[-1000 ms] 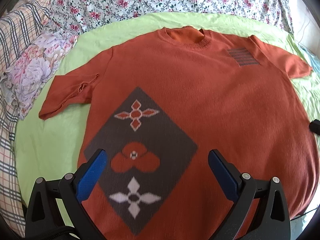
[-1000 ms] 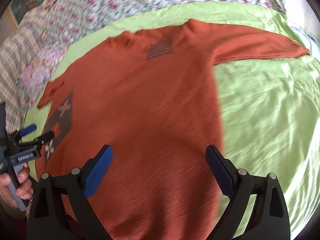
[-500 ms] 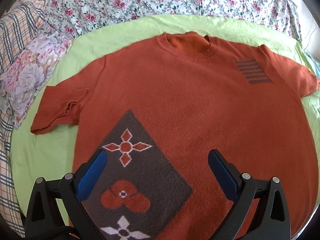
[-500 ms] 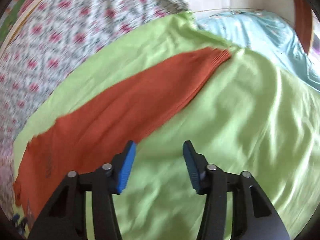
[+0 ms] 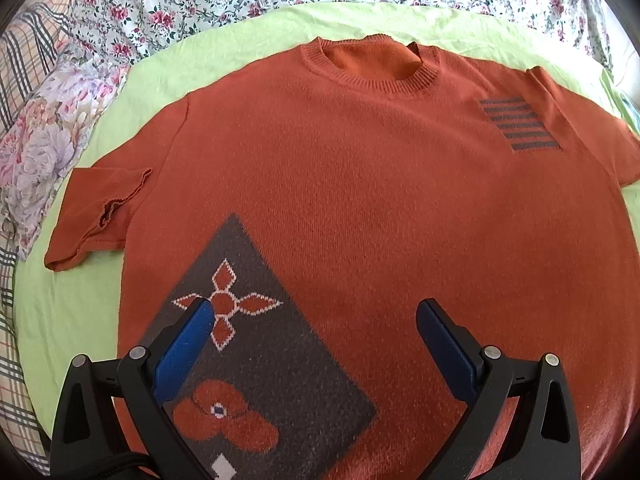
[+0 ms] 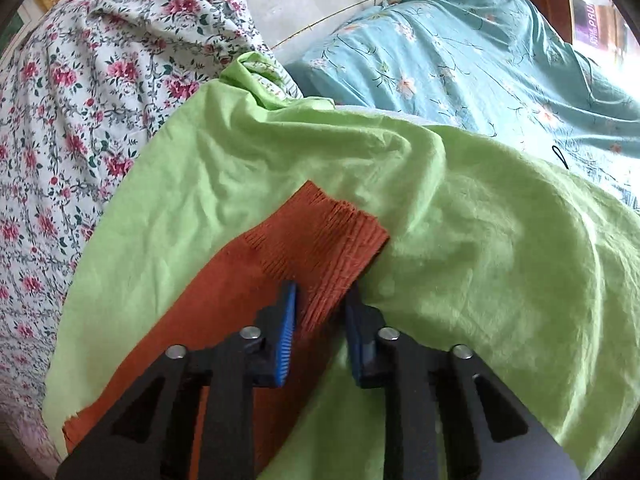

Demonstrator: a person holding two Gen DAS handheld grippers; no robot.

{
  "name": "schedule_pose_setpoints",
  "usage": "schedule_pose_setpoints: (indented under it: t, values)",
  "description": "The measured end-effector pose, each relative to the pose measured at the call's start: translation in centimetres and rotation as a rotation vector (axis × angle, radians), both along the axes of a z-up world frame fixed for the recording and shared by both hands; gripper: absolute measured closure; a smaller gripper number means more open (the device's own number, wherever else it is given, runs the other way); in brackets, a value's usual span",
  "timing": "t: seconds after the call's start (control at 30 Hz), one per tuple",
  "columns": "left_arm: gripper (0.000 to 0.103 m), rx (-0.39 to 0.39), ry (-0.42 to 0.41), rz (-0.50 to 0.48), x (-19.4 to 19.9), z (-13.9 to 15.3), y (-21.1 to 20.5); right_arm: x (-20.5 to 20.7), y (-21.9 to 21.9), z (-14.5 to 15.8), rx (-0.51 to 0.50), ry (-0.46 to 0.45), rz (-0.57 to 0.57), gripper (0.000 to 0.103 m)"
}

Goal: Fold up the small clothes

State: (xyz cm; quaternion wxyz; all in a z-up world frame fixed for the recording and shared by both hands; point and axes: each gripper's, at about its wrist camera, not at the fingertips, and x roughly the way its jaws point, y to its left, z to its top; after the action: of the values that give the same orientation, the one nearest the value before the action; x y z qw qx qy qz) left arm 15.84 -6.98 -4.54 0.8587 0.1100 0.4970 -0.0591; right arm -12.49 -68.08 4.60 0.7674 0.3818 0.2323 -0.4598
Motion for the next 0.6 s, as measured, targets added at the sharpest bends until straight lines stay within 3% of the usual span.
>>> schedule_pose_setpoints:
  t: [0.1,0.3,0.47,0.6]
  values:
    - [0.002,-0.012,0.008,0.001,0.1,-0.1,0.4,1.5,1.4,1.3,-0.053,0.012,0.048,0.094]
    - [0.002,-0.062,0.002,0.012,-0.1,0.3,1.4,7.3,10.6,3.7,-0.099,-0.025,0.32,0.094]
    - [0.002,-0.102,-0.007,0.025,-0.6,1.0,3.4,14.2,21.2,3.0,-0.023,-0.111,0.595,0.095]
    - [0.002,-0.137,-0.014,0.045,-0.8,1.4,5.4,20.4,29.6,1.0,0.093,-0.181,0.778,0.095]
